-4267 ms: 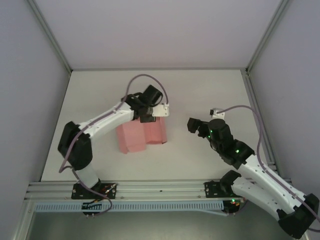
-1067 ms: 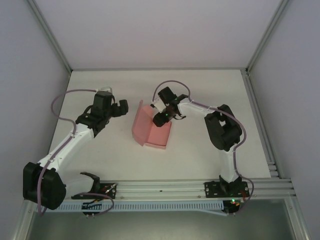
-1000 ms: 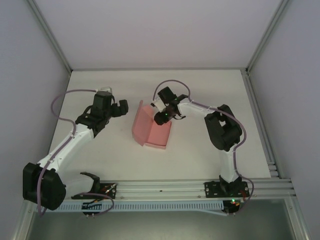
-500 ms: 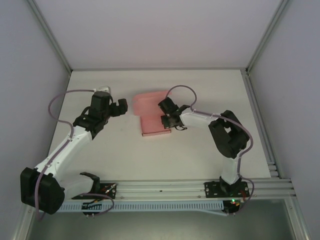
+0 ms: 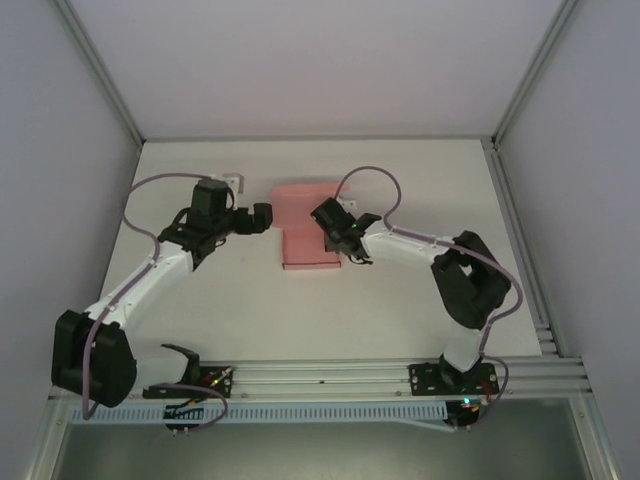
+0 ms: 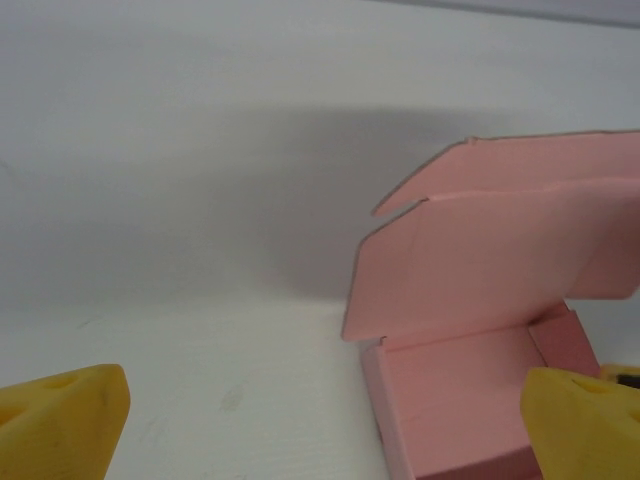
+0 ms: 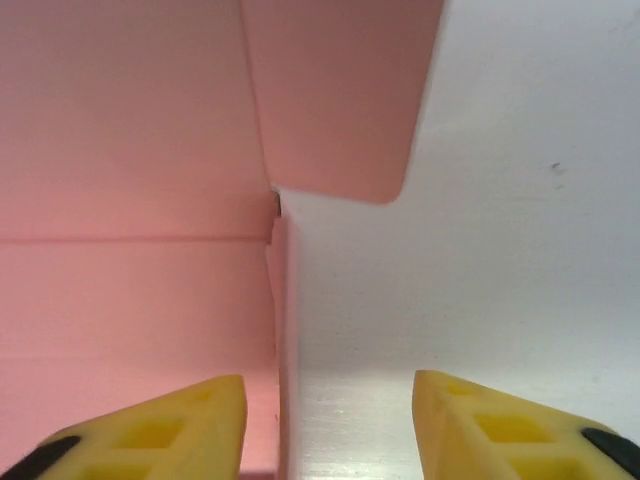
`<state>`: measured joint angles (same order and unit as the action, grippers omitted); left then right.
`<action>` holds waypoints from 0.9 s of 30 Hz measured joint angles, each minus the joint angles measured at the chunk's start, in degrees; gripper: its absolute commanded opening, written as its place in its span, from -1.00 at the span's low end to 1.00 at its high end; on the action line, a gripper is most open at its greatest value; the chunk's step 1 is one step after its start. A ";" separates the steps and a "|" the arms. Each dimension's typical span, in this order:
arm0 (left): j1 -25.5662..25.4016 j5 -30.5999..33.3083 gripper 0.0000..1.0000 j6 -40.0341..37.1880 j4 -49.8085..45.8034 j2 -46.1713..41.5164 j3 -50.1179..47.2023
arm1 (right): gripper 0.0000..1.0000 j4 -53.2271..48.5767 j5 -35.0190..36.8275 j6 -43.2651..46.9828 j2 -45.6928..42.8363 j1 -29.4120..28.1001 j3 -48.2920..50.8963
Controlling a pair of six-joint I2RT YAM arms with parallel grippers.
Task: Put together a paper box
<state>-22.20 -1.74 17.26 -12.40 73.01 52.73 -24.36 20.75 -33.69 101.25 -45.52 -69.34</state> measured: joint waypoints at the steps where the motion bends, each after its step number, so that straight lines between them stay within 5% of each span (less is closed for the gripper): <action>1: 0.09 -1.46 1.00 -1.18 0.11 1.11 0.50 | 0.47 0.66 -0.15 1.55 -1.84 0.31 0.26; 5: 1.01 -6.60 1.00 -5.84 0.68 5.95 3.48 | 0.72 6.05 -5.11 8.74 -8.87 3.76 2.12; 10: 4.33 -13.20 0.86 -12.31 0.66 12.90 9.11 | 0.76 12.02 -18.29 20.55 -10.93 13.03 2.27; 18: 5.66 -19.71 0.55 -22.97 -3.41 22.34 16.09 | 0.49 7.08 -32.50 34.34 2.03 18.16 -11.15; 27: 5.66 -21.75 -0.02 -27.93 -6.56 27.08 19.69 | 0.23 2.62 -37.48 37.51 5.18 19.02 -13.51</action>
<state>-16.53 -23.49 -10.68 -18.96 100.09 72.42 -21.74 -16.73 3.81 106.43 -26.50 -82.85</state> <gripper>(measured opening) 0.524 0.678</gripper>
